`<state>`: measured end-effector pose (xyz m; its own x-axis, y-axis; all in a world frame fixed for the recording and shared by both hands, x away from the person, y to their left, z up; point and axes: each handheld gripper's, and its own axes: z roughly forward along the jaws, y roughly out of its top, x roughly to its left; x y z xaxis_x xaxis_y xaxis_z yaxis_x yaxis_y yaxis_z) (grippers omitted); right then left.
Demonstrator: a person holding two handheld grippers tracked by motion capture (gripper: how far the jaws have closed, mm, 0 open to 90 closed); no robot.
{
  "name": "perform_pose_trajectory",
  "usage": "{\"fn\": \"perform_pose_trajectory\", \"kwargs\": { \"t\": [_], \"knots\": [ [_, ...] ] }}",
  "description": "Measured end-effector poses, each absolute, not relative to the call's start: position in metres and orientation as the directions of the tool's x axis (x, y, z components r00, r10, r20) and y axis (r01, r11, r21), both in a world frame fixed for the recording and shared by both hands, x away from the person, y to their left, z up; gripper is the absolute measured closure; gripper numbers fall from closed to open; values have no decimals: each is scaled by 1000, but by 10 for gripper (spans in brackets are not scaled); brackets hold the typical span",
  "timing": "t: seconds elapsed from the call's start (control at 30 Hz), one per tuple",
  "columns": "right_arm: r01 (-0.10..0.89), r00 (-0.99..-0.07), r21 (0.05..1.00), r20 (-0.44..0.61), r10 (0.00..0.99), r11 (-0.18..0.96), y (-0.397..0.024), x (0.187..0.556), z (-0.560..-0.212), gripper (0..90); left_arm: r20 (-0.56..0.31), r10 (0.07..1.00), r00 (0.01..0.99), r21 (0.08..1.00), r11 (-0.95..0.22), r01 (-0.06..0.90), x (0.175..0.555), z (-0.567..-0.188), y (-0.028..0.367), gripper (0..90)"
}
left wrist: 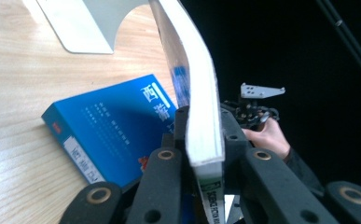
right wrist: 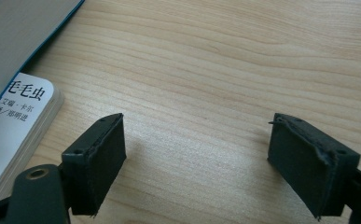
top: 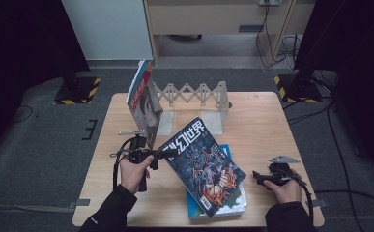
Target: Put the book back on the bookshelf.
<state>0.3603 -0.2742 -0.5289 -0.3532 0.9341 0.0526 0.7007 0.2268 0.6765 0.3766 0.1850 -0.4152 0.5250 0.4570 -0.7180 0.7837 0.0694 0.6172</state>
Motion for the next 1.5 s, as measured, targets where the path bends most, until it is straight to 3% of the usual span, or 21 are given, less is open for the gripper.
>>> {"fn": "perform_pose_trajectory", "kwargs": {
  "t": [0.33,0.9,1.5],
  "knots": [
    [682,-375,678,3,927,274,-274,363,-533,118,-688,466,557,656,70,752,381,-393,182,821],
    [660,-368,706,7,930,256,-274,363,-538,44,-588,520,620,764,106,636,384,-334,191,822],
    [658,-367,710,9,930,252,-273,363,-539,34,-539,595,596,809,169,563,393,-307,215,822]
  ]
}}
